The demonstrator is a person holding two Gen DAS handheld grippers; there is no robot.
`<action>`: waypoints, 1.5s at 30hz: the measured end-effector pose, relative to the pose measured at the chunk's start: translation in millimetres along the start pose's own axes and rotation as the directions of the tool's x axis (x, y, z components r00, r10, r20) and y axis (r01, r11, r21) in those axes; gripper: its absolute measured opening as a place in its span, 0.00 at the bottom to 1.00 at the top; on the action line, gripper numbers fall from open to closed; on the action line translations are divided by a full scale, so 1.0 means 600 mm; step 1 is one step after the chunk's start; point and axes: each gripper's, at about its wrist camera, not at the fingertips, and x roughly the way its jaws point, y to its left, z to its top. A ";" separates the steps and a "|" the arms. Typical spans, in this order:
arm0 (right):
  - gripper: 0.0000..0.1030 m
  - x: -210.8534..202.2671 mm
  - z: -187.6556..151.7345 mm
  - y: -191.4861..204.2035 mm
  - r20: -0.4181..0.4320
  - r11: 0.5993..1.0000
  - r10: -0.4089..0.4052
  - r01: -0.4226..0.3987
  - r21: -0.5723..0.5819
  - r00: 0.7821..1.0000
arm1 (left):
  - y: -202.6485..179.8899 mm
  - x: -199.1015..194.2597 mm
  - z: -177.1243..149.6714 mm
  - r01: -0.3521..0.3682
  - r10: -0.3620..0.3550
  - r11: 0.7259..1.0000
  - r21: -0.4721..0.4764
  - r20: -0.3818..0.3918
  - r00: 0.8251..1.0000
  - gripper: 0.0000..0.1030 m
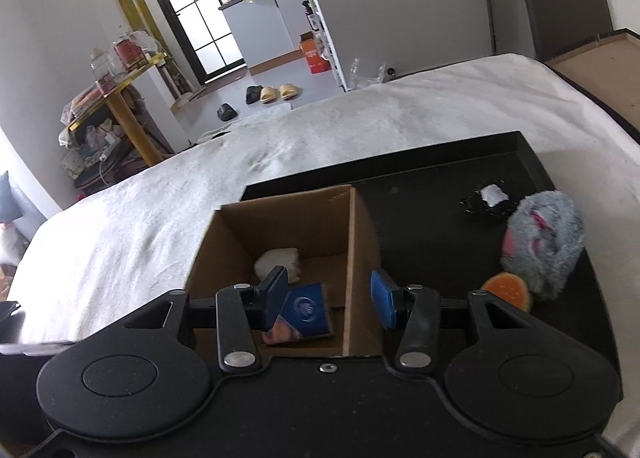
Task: Organize soft objects
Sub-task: 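Move the right gripper to the burger plush and grasp it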
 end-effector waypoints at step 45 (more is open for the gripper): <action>0.19 0.082 -0.087 -0.207 -0.043 0.955 -0.225 0.229 0.188 0.973 | -0.147 0.042 -0.008 -0.272 0.271 0.944 0.185 0.032 0.962 0.69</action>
